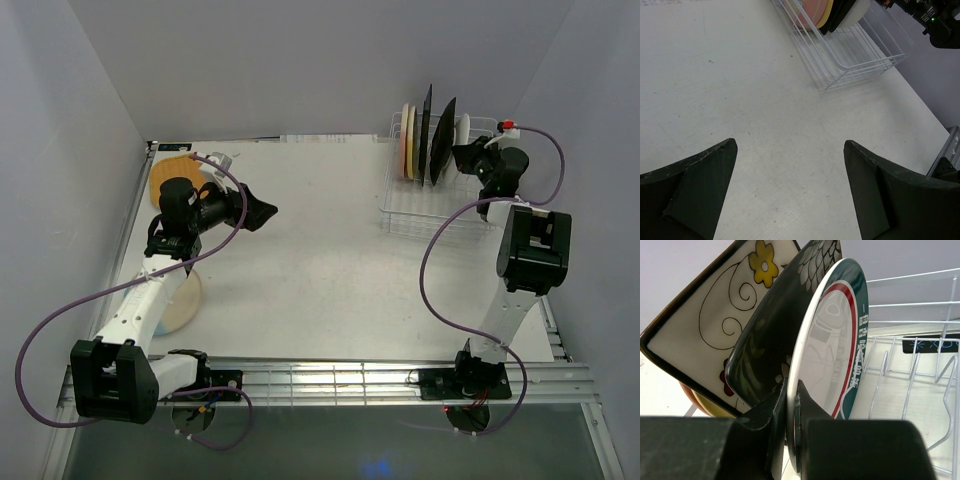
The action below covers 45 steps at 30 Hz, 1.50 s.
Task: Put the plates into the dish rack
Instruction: Pick up the plate from the dish rack.
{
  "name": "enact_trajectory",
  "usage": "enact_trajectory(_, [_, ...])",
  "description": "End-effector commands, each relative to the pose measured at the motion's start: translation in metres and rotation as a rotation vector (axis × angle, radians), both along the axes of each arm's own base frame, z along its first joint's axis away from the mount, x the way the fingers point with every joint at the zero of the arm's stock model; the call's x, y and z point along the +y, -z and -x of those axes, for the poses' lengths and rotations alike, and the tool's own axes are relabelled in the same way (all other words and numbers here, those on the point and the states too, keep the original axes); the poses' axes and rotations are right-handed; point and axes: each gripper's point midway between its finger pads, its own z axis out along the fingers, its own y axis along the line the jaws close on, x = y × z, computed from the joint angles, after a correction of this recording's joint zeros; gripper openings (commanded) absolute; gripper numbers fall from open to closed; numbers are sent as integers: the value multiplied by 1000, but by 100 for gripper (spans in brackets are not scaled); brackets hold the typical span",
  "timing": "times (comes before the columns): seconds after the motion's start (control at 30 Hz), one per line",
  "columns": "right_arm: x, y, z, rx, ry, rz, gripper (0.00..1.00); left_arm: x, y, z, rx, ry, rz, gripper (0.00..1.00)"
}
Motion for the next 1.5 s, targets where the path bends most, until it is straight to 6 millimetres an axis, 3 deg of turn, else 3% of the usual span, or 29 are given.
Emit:
enact_trajectory(0.0, [-2, -28, -11, -78, 23, 109, 8, 0, -13, 7, -51, 19, 0, 98])
enact_trajectory(0.47, [23, -12, -23, -19, 33, 294, 9, -1, -14, 9, -50, 27, 1, 98])
enact_trajectory(0.6, [21, -13, -20, -27, 47, 300, 34, -2, -15, 9, -51, 34, 2, 98])
enact_trajectory(1.0, [22, -38, -10, -66, 54, 295, 59, -2, -16, 10, -56, 35, 1, 98])
enact_trajectory(1.47, [11, -67, 10, -73, 117, 304, 58, 1, -20, 10, -68, 13, -6, 98])
